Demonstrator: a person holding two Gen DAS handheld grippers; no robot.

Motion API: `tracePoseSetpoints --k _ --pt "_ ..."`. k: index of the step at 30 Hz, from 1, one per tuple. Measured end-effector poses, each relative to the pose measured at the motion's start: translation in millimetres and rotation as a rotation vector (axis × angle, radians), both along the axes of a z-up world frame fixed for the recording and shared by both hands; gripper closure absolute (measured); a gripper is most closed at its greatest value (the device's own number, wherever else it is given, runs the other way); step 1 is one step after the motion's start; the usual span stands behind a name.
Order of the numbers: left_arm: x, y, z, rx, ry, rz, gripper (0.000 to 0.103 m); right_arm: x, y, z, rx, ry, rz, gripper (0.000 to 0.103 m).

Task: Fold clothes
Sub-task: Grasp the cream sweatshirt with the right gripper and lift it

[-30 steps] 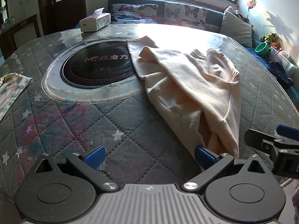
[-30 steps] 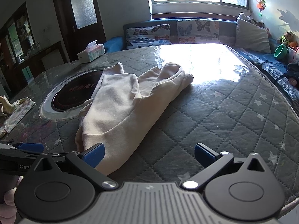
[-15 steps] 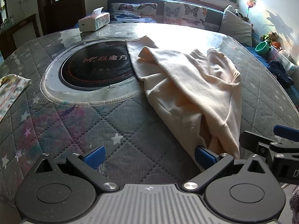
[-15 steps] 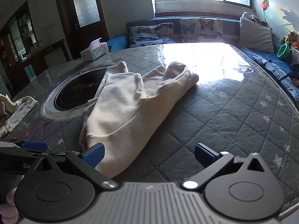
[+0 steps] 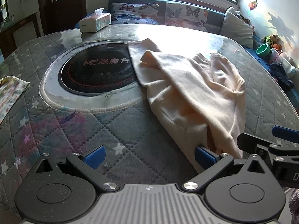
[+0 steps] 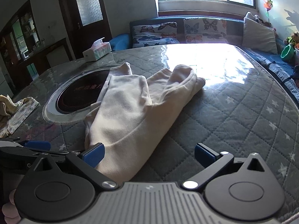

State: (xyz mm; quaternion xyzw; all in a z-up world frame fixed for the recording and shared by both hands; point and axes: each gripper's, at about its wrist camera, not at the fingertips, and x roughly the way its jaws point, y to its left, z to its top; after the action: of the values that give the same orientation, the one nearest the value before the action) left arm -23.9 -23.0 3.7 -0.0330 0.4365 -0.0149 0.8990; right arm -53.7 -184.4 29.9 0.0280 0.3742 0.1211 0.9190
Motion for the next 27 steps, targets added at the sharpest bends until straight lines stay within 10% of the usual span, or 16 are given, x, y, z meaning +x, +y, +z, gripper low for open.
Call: tracePoseSetpoints --k 27 --pt "44 32 -7 -0.037 0.01 0.026 0.0 112 83 16 -0.138 -0.051 0.25 0.014"
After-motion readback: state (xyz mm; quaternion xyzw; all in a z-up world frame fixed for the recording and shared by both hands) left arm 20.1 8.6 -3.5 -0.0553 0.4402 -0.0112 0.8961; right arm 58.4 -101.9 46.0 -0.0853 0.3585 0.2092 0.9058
